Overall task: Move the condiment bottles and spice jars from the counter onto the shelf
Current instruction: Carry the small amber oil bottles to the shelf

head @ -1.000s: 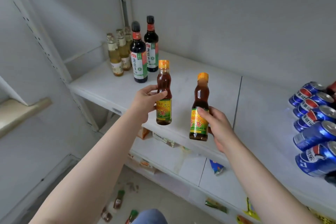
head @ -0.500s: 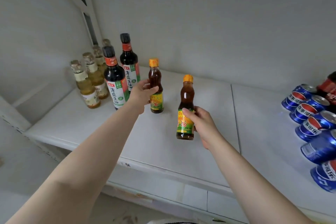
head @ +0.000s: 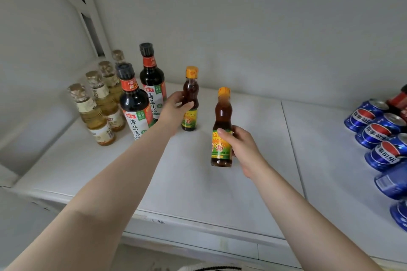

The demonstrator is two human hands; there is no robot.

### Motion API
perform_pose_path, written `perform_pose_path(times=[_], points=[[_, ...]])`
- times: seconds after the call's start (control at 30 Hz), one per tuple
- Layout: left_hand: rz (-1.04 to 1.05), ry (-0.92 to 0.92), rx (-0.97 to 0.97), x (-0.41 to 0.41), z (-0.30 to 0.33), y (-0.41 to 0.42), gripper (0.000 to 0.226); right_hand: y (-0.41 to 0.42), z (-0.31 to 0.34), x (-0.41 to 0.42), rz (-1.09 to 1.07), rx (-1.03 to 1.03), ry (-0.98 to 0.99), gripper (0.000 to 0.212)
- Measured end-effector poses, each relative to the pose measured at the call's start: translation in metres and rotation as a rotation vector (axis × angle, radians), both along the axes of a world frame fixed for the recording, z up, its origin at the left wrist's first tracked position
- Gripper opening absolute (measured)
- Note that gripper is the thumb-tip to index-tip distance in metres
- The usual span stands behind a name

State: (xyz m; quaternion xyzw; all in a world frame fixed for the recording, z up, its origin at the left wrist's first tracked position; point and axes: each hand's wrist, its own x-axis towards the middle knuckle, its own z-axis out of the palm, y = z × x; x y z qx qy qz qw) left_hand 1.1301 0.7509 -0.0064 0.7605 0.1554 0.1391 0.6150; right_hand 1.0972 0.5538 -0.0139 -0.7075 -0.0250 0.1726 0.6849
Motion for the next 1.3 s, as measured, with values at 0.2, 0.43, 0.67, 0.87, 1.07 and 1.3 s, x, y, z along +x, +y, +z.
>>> perform_pose_path(times=[0.2, 0.43, 0.67, 0.87, 1.07, 1.3], points=[[-0.052, -0.014, 0.053, -0.001, -0.008, 0.001, 0.035, 0.01, -0.003, 0.006, -0.012, -0.001, -0.018, 0.024], [-0.067, 0.023, 0.035, 0.0, -0.008, 0.004, 0.044, 0.016, -0.01, 0.011, -0.019, -0.019, -0.017, 0.025], [0.03, 0.088, -0.046, -0.021, -0.011, 0.013, 0.058, 0.024, -0.014, 0.015, -0.005, -0.013, -0.023, 0.034], [-0.035, -0.033, 0.095, -0.054, -0.006, 0.002, 0.044, 0.051, -0.022, 0.015, 0.063, -0.022, -0.079, 0.05], [-0.125, -0.108, 0.206, -0.058, -0.001, 0.007, 0.033, 0.067, -0.024, 0.014, 0.119, -0.032, -0.124, 0.047], [-0.127, -0.164, 0.243, -0.064, 0.0, 0.015, 0.026, 0.076, -0.031, 0.014, 0.132, -0.064, -0.19, 0.052]])
